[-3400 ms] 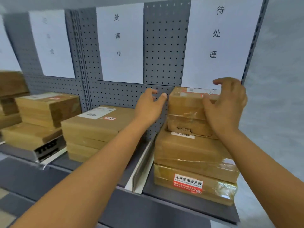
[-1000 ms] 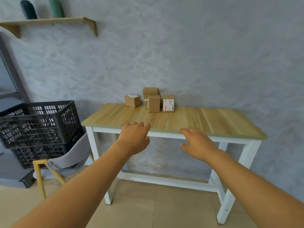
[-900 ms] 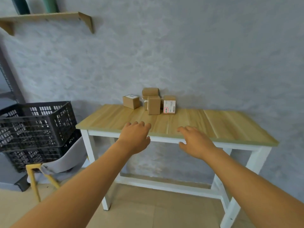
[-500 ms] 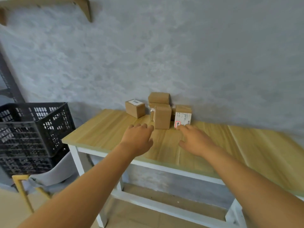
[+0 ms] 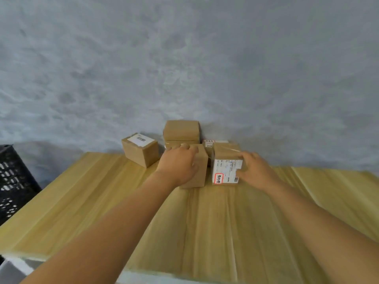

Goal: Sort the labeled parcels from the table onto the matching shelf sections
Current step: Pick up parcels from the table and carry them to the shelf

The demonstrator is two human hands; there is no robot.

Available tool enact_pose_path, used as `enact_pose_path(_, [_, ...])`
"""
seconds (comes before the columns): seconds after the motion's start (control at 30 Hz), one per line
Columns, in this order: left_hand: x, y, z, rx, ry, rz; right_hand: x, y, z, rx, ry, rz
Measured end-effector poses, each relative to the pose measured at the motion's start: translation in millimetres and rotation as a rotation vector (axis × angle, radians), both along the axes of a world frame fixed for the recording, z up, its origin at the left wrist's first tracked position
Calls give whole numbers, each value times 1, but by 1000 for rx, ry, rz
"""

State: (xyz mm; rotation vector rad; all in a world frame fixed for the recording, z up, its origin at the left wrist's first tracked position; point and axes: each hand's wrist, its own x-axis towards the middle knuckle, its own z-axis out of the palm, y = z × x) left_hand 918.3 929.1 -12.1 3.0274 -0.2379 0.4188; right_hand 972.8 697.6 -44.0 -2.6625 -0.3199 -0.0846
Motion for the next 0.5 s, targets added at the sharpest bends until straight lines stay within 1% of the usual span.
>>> enact_pose_path(0.07, [28,-12,1,-33,-9,-41,18,0,-5,43,-10,-21])
enact_pose_path(0.13, [49,-27,-4,-53,27,-74,29,0,-11,50,-10,-14])
enact_pose_path(0.27, [83,-50,-14,-52,106,-132,51,-1,-20,115,13,70])
enact_pose_path(0.37, [103,-57,-15,-65,131,-121,65,-4,-25,187,9,83])
enact_pose_path(0.5, [119,-62,-12,-1,253,-106,78,-11,-31,307,79,91])
